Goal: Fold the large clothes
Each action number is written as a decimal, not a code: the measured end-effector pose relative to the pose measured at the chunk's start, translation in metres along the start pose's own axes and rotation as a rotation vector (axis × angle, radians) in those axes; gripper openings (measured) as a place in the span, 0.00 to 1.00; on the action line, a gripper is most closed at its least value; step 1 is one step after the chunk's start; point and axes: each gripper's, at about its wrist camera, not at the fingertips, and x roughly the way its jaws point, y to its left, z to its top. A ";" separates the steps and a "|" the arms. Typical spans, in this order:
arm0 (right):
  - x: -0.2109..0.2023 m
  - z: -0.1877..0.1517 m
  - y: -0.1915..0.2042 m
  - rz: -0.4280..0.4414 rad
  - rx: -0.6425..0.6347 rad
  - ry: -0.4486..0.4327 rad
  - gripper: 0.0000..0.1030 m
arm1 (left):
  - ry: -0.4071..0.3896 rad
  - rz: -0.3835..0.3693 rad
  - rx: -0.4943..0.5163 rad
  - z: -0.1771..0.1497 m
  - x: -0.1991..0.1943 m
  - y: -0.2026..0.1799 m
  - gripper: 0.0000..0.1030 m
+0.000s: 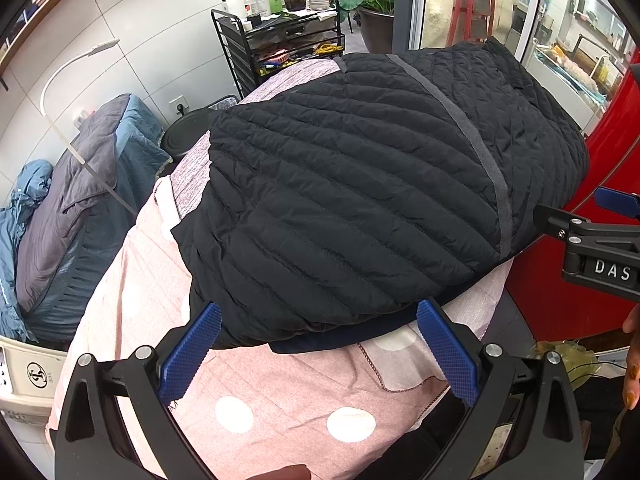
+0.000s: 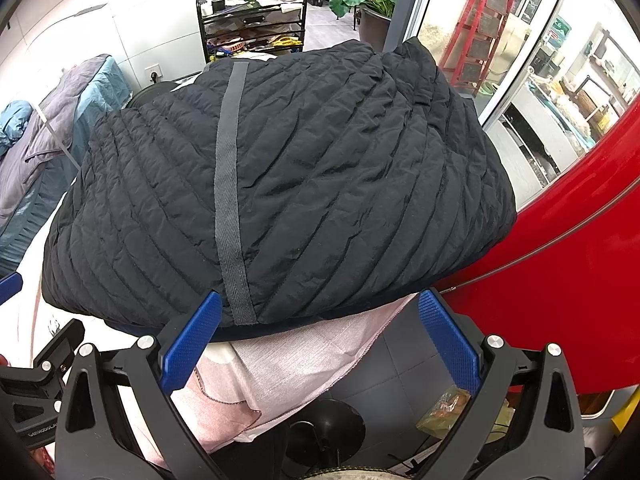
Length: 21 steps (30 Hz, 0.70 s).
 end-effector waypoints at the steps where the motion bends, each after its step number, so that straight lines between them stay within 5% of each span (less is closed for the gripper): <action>1: 0.000 0.000 0.000 -0.001 -0.001 0.000 0.94 | -0.001 0.001 0.000 0.000 0.000 0.000 0.94; 7: 0.000 -0.001 0.000 0.000 -0.001 0.000 0.94 | -0.020 -0.017 -0.005 -0.001 0.000 0.002 0.94; 12: 0.000 0.000 0.000 0.000 -0.001 -0.001 0.94 | -0.117 -0.052 -0.032 -0.004 -0.010 0.006 0.94; 21: 0.000 0.003 -0.002 0.000 0.003 -0.006 0.94 | -0.025 -0.027 -0.044 0.000 0.000 0.007 0.94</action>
